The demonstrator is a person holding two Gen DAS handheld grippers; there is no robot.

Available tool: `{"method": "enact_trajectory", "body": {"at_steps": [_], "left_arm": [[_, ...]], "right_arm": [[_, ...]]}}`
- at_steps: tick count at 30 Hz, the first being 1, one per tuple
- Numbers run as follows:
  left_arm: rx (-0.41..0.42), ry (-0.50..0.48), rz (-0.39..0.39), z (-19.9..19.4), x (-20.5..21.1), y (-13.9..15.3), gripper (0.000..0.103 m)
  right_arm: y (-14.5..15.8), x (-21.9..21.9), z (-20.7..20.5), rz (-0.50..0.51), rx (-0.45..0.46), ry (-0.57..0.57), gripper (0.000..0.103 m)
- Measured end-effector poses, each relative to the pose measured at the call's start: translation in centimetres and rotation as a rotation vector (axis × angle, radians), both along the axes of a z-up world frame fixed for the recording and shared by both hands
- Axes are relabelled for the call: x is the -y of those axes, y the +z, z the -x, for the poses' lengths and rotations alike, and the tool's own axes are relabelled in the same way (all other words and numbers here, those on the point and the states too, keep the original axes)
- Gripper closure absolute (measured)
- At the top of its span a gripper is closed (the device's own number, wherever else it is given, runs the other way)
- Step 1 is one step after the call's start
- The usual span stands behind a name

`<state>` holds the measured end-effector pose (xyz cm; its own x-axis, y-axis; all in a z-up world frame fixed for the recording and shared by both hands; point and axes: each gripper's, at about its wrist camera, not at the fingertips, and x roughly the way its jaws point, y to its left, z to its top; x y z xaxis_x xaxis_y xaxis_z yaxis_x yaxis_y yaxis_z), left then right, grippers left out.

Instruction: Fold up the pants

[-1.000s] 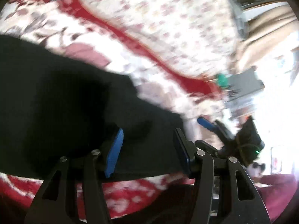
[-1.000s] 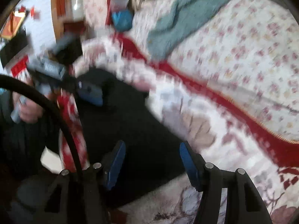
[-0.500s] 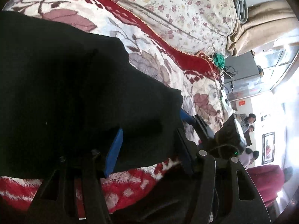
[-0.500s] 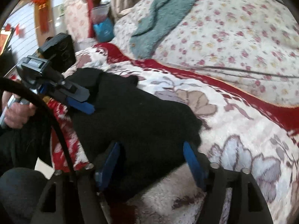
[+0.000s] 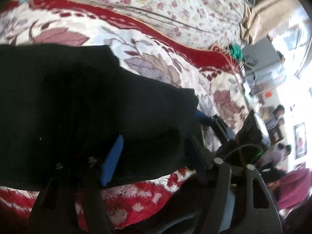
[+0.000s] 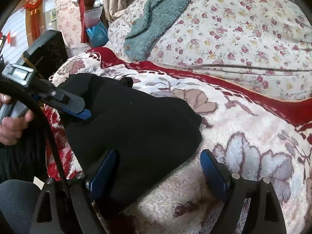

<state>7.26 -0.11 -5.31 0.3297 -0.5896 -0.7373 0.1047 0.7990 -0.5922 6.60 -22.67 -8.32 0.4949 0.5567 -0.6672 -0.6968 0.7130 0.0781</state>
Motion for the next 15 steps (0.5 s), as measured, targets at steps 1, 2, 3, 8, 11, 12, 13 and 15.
{"method": "enact_trajectory", "body": {"at_steps": [1,2,3,8,11,12,13,15], "left_arm": [[0.010,-0.004,-0.040,0.1,0.6,0.2,0.033],[0.024,-0.016,-0.070,0.2,0.9,0.3,0.030],[0.045,-0.037,-0.097,0.4,1.4,0.4,0.027],[0.151,-0.090,-0.176,1.7,2.7,0.3,0.022],[0.175,-0.093,-0.144,2.0,2.2,0.1,0.020],[0.172,-0.092,-0.135,2.0,2.1,0.1,0.020],[0.166,-0.089,-0.123,2.0,1.9,0.2,0.020],[0.152,-0.081,-0.092,1.8,1.5,0.2,0.020]], "right_arm": [[0.0,0.0,0.0,-0.001,-0.003,0.001,0.017],[0.0,0.0,-0.1,-0.001,-0.004,0.002,0.017],[0.0,0.1,-0.1,-0.001,-0.005,0.002,0.017],[0.0,0.0,-0.1,0.005,-0.003,-0.002,0.017],[0.1,-0.3,0.1,0.031,0.008,-0.022,0.014],[0.2,-0.4,0.2,0.043,0.009,-0.029,0.013],[0.3,-0.6,0.2,0.062,0.006,-0.041,0.011],[1.0,-1.1,-0.1,0.107,-0.052,-0.075,0.011]]}}
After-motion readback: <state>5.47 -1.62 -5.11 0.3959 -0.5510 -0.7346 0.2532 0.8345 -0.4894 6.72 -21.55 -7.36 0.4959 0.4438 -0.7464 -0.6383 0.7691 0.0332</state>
